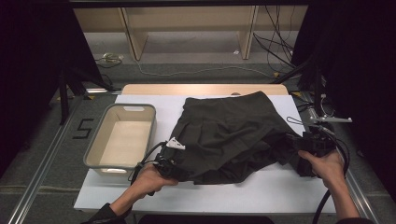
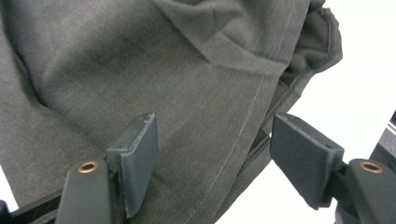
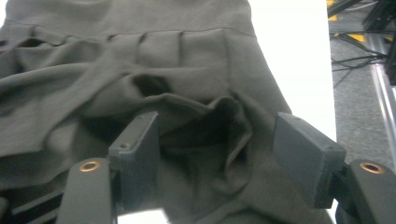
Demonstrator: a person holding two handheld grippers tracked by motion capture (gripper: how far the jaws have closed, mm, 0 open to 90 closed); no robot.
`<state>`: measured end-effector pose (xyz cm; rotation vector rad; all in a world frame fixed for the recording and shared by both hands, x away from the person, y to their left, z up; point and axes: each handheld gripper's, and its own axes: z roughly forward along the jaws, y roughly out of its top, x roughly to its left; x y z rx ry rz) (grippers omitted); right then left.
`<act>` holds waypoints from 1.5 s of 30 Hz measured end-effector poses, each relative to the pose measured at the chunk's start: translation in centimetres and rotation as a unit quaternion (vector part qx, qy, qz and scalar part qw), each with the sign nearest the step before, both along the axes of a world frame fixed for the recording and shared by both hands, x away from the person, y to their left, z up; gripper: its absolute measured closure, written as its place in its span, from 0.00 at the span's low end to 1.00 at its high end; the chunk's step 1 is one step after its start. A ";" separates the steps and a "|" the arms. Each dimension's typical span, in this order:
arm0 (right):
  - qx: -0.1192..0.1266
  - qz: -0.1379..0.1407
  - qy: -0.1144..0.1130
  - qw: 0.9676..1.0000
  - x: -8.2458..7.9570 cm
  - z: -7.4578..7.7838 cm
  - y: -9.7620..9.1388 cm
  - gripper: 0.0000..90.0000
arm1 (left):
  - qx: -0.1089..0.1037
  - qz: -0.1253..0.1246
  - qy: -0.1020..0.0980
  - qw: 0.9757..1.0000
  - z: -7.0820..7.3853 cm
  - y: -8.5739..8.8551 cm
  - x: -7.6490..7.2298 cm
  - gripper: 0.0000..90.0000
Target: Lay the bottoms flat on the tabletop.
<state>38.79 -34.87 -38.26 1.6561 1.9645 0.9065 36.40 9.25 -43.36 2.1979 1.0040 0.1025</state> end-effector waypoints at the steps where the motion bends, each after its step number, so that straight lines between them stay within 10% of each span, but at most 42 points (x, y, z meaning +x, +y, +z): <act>1: 0.002 0.000 -0.003 1.000 -0.5 0.1 0.2 0.36 | -0.005 0.001 0.000 1.000 0.2 0.1 0.0 0.34; 17: 0.021 0.024 0.006 0.999 -5.5 -1.8 1.1 0.31 | -0.023 0.011 -0.016 1.000 0.8 0.9 -0.8 0.29; 32: 0.010 0.076 0.062 0.995 -3.6 -5.0 3.9 0.48 | -0.026 0.011 -0.019 0.999 0.9 1.1 -1.2 0.28; 45: -0.049 0.092 0.117 0.988 -0.1 -8.0 6.3 0.63 | -0.023 0.012 -0.019 0.999 0.7 1.4 -1.4 0.28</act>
